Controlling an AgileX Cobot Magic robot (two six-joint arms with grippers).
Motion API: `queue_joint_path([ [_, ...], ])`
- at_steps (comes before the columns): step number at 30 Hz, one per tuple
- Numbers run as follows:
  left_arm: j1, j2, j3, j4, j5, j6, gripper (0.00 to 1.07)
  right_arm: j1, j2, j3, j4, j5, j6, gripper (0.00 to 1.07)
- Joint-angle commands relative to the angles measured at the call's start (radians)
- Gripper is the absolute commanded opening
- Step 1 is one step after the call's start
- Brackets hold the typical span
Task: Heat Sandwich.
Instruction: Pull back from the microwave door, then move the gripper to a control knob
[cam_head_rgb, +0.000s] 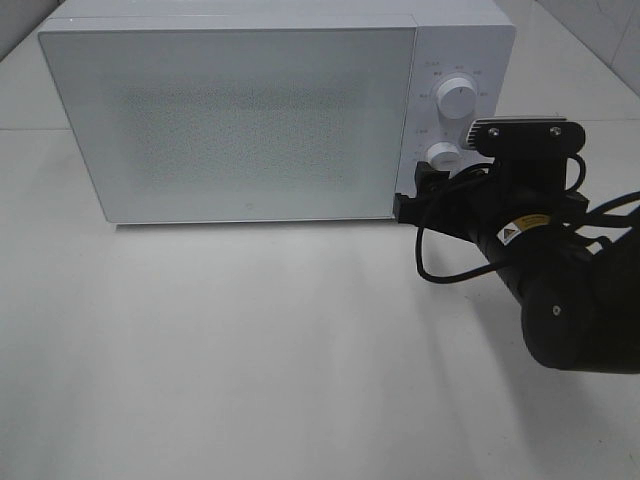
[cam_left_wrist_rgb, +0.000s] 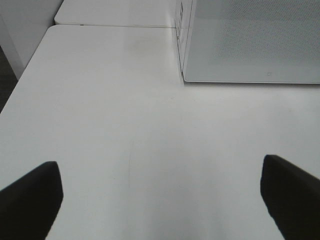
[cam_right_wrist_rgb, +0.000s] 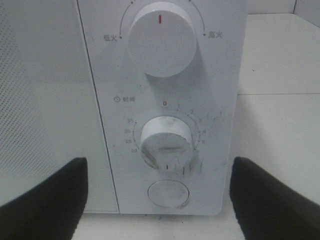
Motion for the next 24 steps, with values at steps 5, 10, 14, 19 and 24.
queue_joint_path([
  [5,0.001,-0.029,0.003,-0.007,-0.009,0.001,1.04,-0.053,0.067,-0.098,-0.064,0.036,0.002,0.76],
  [10,0.001,-0.029,0.003,-0.007,-0.009,0.001,1.04,-0.073,0.11,-0.139,-0.067,0.041,0.005,0.76],
  [14,0.001,-0.029,0.003,-0.007,-0.009,0.001,1.04,-0.092,0.13,-0.156,-0.072,0.043,0.01,0.76],
  [19,0.001,-0.029,0.003,-0.008,-0.009,0.002,1.04,-0.096,0.133,-0.161,-0.073,0.036,0.012,0.76],
  [24,0.001,-0.029,0.003,-0.008,-0.009,0.002,1.04,-0.094,0.133,-0.161,-0.073,0.036,0.012,0.76],
])
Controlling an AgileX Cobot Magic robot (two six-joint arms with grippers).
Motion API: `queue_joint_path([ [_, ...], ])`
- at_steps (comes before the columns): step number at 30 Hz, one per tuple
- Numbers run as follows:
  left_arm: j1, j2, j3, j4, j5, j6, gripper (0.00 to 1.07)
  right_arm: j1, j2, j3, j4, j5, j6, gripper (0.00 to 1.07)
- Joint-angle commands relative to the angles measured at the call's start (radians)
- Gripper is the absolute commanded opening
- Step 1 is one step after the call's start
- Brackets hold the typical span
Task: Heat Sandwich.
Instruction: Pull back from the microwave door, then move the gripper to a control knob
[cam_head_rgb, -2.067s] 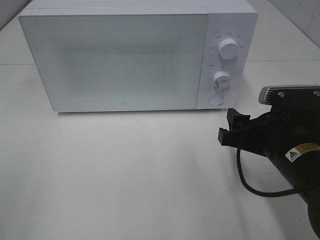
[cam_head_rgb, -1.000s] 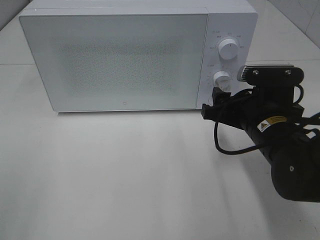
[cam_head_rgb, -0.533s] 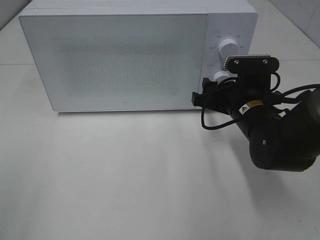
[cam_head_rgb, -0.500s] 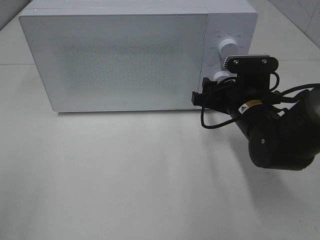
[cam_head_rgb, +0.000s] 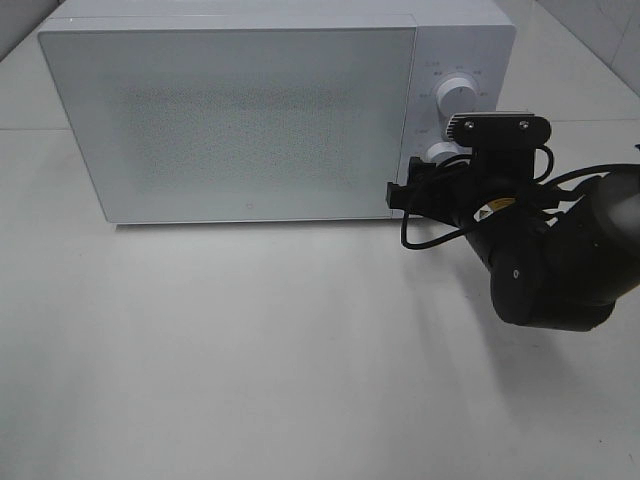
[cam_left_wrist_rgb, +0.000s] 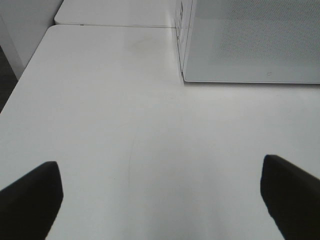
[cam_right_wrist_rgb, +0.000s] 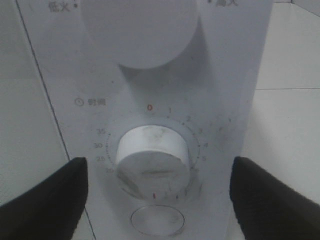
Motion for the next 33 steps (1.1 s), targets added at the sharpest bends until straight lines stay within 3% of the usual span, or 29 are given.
queue_joint_path([
  [1,0.001,-0.029,0.003,-0.008,-0.009,0.002,1.04,0.001,-0.005,-0.009,-0.011,-0.01,0.007,0.76],
  [11,0.001,-0.029,0.003,-0.008,-0.009,0.002,1.04,0.003,-0.005,-0.009,-0.026,-0.034,0.007,0.7],
  [19,0.001,-0.029,0.003,-0.008,-0.009,0.002,1.04,0.003,-0.005,-0.009,-0.037,-0.036,0.007,0.48],
  [25,0.001,-0.029,0.003,-0.008,-0.009,0.002,1.04,0.003,-0.005,-0.009,-0.055,-0.036,0.007,0.16],
  [30,0.001,-0.029,0.003,-0.008,-0.009,0.002,1.04,0.003,-0.005,-0.009,-0.055,-0.042,0.003,0.07],
  [33,0.001,-0.029,0.003,-0.008,-0.009,0.002,1.04,0.003,-0.005,-0.009,-0.055,-0.044,0.003,0.07],
])
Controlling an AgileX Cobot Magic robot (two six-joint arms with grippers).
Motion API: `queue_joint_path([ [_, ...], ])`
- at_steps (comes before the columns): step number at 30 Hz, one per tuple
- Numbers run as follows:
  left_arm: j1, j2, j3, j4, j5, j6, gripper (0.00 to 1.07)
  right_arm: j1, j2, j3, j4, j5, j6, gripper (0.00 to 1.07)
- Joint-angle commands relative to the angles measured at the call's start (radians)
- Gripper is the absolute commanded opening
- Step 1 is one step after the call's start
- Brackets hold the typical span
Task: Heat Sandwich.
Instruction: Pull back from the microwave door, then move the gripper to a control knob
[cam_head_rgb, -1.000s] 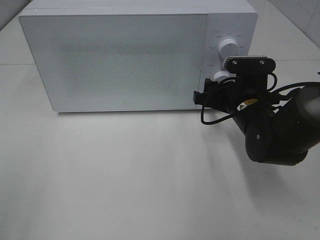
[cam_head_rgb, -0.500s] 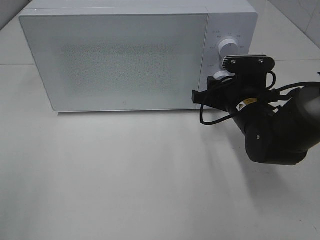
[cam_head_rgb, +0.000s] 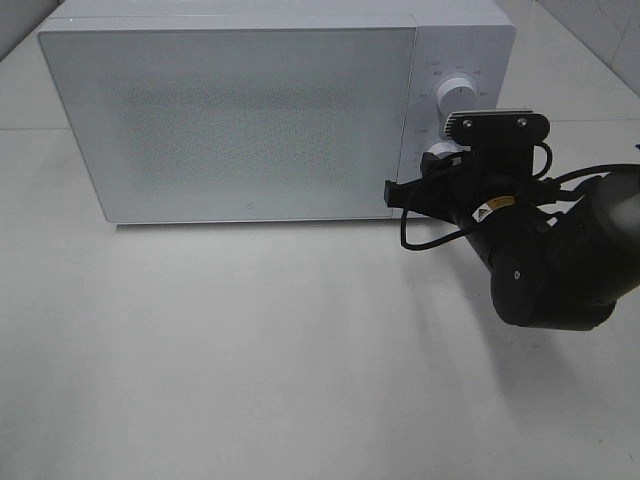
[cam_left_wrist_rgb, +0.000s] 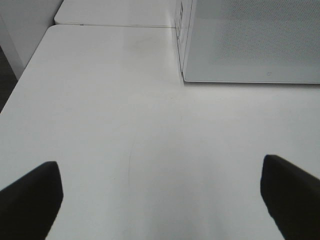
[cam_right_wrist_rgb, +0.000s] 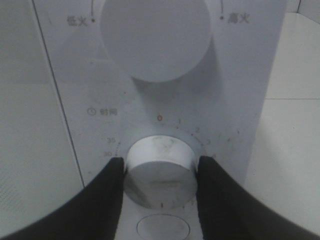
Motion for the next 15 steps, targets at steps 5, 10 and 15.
queue_joint_path([
  [5,0.001,-0.029,0.003,-0.008,-0.009,0.002,1.04,0.003,-0.005,-0.009,-0.027,-0.029,0.003,0.08],
  [10,0.001,-0.029,0.003,-0.008,-0.009,0.002,1.04,0.003,-0.005,-0.009,-0.027,-0.036,0.003,0.08],
  [15,0.001,-0.029,0.003,-0.008,-0.009,0.002,1.04,0.003,-0.005,-0.009,-0.024,-0.047,0.098,0.08],
])
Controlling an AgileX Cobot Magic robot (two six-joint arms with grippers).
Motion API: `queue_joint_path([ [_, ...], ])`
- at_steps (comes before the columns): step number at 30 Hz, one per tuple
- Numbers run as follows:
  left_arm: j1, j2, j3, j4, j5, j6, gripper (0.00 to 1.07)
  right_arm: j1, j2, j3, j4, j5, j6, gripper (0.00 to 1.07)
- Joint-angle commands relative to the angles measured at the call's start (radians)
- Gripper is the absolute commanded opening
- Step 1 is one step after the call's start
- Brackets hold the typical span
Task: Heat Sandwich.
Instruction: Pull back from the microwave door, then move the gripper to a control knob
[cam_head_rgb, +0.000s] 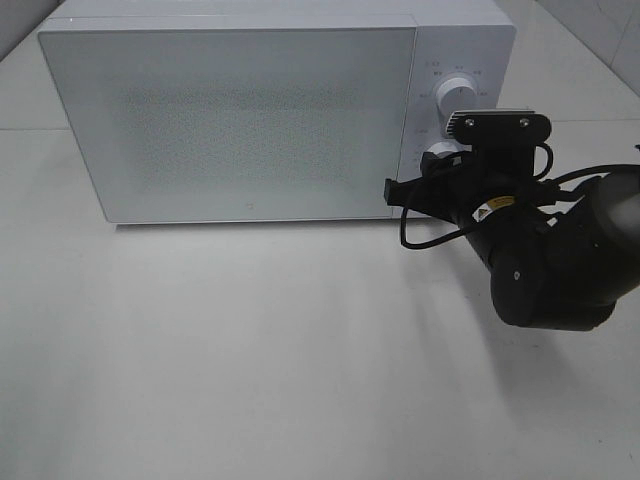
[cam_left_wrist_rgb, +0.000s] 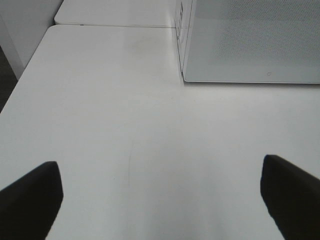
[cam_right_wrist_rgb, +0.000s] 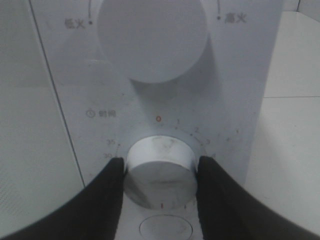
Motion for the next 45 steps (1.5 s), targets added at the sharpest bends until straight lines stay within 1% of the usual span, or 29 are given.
queue_joint_path([
  [1,0.001,-0.029,0.003,-0.008,-0.009,0.002,1.04,0.003,-0.005,-0.009,-0.024,-0.048,0.086,0.08],
  [9,0.001,-0.029,0.003,-0.008,-0.009,0.002,1.04,0.003,-0.005,-0.009,-0.023,-0.091,0.279,0.09],
  [11,0.001,-0.029,0.003,-0.008,-0.009,0.002,1.04,0.003,-0.005,-0.009,-0.011,-0.091,0.376,0.09],
  [12,0.001,-0.029,0.003,-0.008,-0.009,0.002,1.04,0.003,-0.005,-0.009,-0.011,-0.091,0.376,0.09],
  [16,0.001,-0.029,0.003,-0.008,-0.009,0.002,1.04,0.003,-0.005,-0.009,0.028,-0.091,0.531,0.09],
  [18,0.001,-0.029,0.003,-0.008,-0.009,0.002,1.04,0.002,-0.005,-0.009,0.032,-0.091,0.555,0.09],
  [21,0.001,-0.029,0.003,-0.008,-0.009,0.002,1.04,0.0,-0.005,-0.009,0.048,-0.091,0.684,0.09],
  [22,0.001,-0.029,0.003,-0.008,-0.009,0.002,1.04,0.0,-0.005,-0.009,0.048,-0.091,0.684,0.09],
  [24,0.001,-0.029,0.003,-0.008,-0.009,0.002,1.04,0.0,-0.005,-0.009,0.062,-0.091,0.784,0.09],
  [28,0.001,-0.029,0.003,-0.008,-0.009,0.002,1.04,0.0,-0.005,-0.009,0.081,-0.091,0.873,0.09],
  [31,0.001,-0.029,0.003,-0.008,-0.009,0.002,1.04,0.0,-0.005,-0.009,0.083,-0.091,0.993,0.09],
  [37,0.001,-0.029,0.003,-0.008,-0.009,0.002,1.04,0.0,-0.005,-0.009,0.093,-0.091,1.098,0.09],
  [45,0.001,-0.029,0.003,-0.008,-0.009,0.002,1.04,0.0,-0.005,-0.009,0.114,-0.091,1.327,0.09],
])
